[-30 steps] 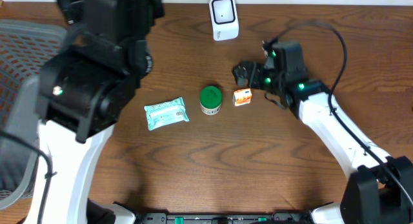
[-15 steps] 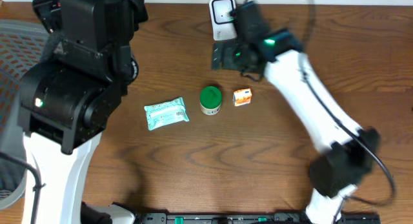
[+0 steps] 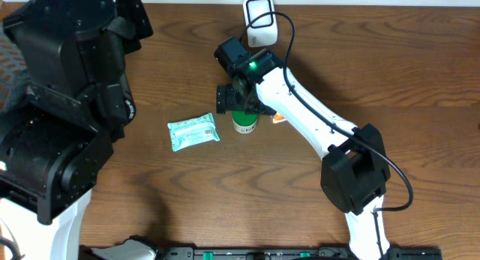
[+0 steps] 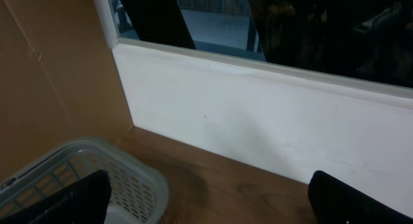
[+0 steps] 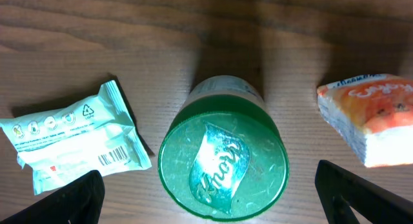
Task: Scan the item barcode
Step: 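Reach the right gripper down and grasp the green-lidded jar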
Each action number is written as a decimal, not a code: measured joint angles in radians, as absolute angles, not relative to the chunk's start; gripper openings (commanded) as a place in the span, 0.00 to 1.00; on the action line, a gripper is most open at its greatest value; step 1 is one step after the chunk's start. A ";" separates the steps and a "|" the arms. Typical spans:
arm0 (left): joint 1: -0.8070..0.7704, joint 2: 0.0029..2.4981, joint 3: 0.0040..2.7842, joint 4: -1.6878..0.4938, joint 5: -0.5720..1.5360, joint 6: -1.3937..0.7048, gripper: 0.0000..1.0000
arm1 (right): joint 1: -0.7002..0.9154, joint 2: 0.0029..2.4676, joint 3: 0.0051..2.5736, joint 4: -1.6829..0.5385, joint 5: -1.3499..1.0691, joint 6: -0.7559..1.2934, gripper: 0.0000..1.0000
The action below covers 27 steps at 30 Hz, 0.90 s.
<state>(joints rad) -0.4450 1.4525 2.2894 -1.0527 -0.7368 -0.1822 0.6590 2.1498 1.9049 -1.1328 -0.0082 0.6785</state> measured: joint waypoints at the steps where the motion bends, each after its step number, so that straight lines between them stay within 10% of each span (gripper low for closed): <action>1: -0.445 1.451 2.289 -1.053 -0.737 -0.182 0.98 | 0.659 2.151 1.905 -1.134 -0.008 0.681 0.99; 12: -0.445 1.441 2.289 -1.060 -0.736 -0.182 0.98 | 0.659 2.293 1.917 -1.119 -0.011 0.689 0.98; 27: -0.445 1.440 2.289 -1.060 -0.736 -0.183 0.98 | 0.659 2.323 1.919 -1.087 -0.004 0.698 0.54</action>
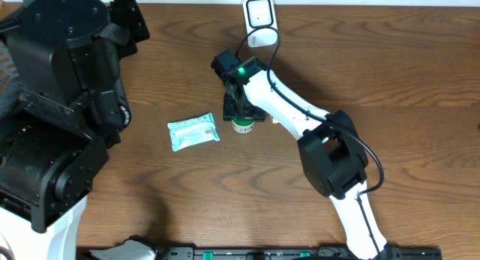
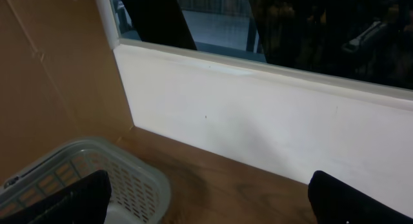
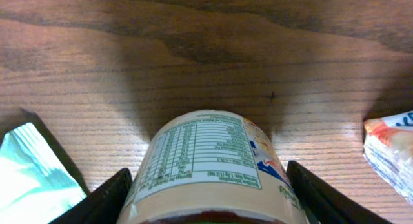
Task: Scan the item barcode
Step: 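Reach the right gripper down and grasp the green-lidded jar, then lift the jar and carry it up to the white scanner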
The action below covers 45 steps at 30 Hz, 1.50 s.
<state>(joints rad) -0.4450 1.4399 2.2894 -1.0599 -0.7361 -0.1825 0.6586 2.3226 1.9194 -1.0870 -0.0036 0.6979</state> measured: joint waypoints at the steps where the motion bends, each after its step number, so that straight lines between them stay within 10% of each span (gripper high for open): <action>1: -0.445 1.440 2.289 -1.062 -0.736 -0.183 0.98 | 0.659 2.323 1.919 -1.087 -0.004 0.698 0.54; 45: -0.445 1.440 2.289 -1.171 -0.736 -0.190 0.98 | 0.393 2.323 1.995 -1.566 -0.647 0.346 0.51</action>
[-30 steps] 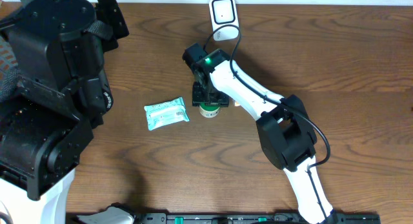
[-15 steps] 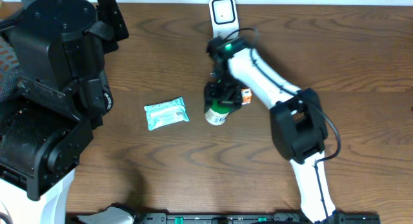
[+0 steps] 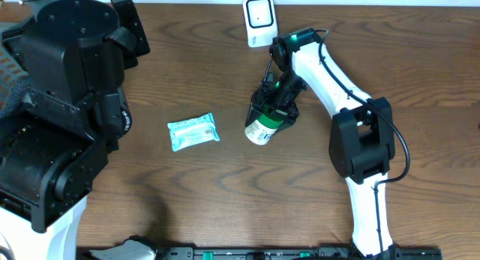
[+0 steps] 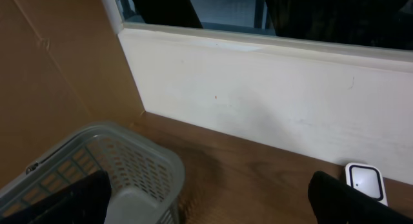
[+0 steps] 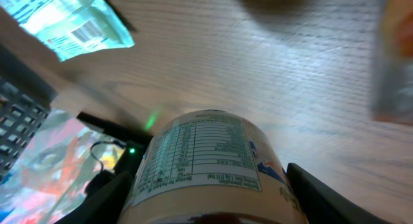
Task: Scan the item barcode
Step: 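Lift the jar and carry it up to the white scanner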
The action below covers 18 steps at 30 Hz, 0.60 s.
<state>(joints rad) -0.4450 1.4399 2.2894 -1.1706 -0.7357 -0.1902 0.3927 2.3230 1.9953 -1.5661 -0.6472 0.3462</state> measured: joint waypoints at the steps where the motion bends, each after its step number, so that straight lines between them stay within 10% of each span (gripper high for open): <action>1: -0.445 1.440 2.289 -1.171 -0.736 -0.190 0.98 | 0.393 2.323 1.995 -1.567 -0.656 0.346 0.51; 18: -0.445 1.440 2.289 -1.171 -0.736 -0.190 0.98 | 0.393 2.323 1.995 -1.592 -0.754 0.338 0.52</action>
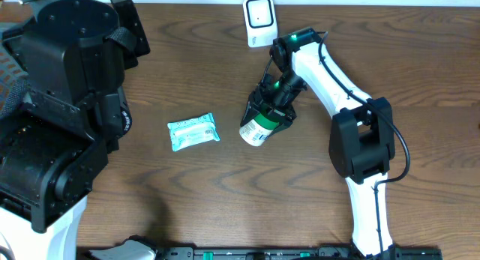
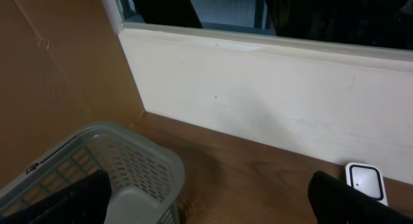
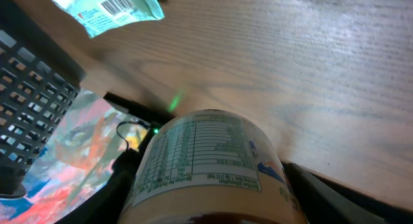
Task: Scan the item barcode
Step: 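Lift the jar and carry it up to the white scanner, then hold the jar in front of the scanner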
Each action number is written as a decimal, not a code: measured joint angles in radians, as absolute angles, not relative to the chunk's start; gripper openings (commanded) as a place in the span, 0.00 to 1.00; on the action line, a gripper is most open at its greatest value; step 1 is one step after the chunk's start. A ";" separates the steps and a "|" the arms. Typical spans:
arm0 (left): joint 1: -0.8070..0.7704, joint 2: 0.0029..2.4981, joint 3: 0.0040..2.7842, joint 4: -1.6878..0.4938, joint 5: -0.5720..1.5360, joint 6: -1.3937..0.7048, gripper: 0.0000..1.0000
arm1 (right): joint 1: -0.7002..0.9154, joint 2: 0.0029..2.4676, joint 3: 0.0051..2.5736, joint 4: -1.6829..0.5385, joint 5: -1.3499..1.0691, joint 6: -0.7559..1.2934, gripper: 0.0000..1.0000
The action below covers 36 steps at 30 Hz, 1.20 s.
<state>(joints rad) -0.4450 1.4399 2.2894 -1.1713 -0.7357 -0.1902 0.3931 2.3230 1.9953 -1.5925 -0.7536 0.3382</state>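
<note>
A cream jar with a green lid [image 1: 257,128] hangs tilted above the table's middle, lid pointing down-left. My right gripper [image 1: 273,109] is shut on it. In the right wrist view the jar's nutrition label [image 3: 206,156] fills the space between the black fingers [image 3: 310,188]. The white barcode scanner [image 1: 258,20] stands at the table's far edge, behind the jar; it also shows at the lower right of the left wrist view [image 2: 365,182]. My left gripper [image 2: 206,208] is open, held high at the left with nothing between its fingers.
A teal snack packet [image 1: 193,131] with its barcode facing up lies left of the jar, also seen as packet [image 3: 106,11]. A grey plastic basket [image 2: 129,166] sits at the table's far left. The bulky left arm [image 1: 60,103] fills the left side.
The jar in my right gripper has shifted slightly left and tipped a little more. The left arm has not moved.
My right gripper first hovered open above the upright jar between the teal and orange packets. Then its fingers were down at the jar's sides on the table. Later it held the jar lifted and tilted nearer the scanner, and it has since tipped slightly further.
</note>
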 measured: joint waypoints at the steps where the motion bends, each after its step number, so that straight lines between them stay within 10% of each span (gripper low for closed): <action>1: -0.445 1.440 2.289 -1.171 -0.736 -0.190 0.98 | 0.393 2.323 1.995 -1.585 -0.755 0.338 0.52; 22: -0.445 1.440 2.289 -1.171 -0.736 -0.190 0.98 | 0.369 2.323 2.174 -1.074 -0.654 0.384 0.47; 36: -0.445 1.440 2.289 -1.171 -0.736 -0.190 0.98 | 0.355 2.329 2.367 -0.771 0.000 0.328 0.43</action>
